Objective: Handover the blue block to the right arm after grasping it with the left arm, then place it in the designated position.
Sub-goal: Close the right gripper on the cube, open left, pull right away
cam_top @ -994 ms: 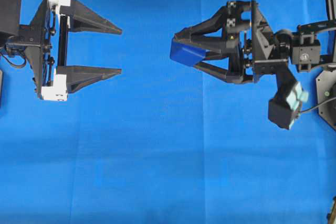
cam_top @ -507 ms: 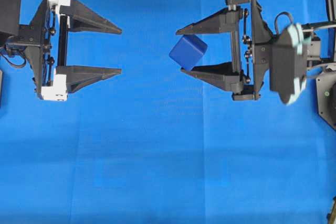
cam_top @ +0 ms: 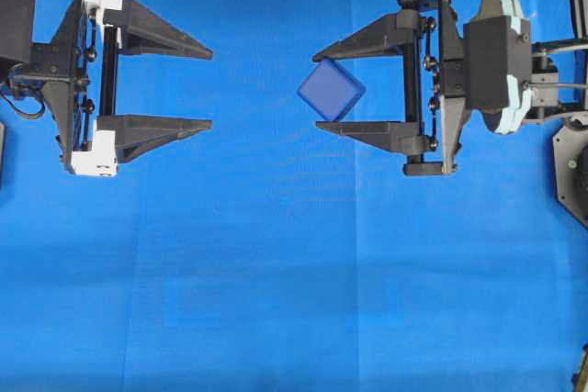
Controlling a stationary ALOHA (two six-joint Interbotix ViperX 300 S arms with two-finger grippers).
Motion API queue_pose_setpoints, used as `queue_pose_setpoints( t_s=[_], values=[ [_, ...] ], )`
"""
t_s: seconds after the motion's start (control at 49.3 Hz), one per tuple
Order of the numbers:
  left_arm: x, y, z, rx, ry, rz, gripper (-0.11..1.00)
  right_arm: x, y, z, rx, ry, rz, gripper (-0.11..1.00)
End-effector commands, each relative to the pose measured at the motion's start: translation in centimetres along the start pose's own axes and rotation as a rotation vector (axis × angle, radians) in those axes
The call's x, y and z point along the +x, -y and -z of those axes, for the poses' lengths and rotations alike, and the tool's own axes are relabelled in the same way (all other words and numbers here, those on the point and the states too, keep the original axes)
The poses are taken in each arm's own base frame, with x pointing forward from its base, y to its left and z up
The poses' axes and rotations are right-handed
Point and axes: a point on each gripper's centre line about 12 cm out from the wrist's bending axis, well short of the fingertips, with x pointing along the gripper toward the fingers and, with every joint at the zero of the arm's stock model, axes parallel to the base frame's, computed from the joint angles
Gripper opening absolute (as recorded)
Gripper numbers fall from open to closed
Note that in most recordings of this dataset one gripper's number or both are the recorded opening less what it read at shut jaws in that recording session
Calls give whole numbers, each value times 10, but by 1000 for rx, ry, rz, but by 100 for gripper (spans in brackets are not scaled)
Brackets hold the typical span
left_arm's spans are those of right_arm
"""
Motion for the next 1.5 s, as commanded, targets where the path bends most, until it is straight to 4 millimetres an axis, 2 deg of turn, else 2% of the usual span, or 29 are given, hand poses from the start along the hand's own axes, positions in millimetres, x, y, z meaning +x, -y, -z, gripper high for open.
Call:
queue_pose_setpoints(
  t_s=[0.0,1.055,1.318,1.481],
  values=[
    [-5,0,-14,0,48,0,93,-5,0,-18,6,50,0,57],
    [-5,0,-16,-8,51,0,93,-5,0,-18,6,47,2,57],
    [-5,0,-16,-8,52,0,93,-5,-4,-12,9,-8,10,57],
    [-4,0,-15,-8,49,0,93,-1,-6,-1,42,-106,42,57]
  ],
)
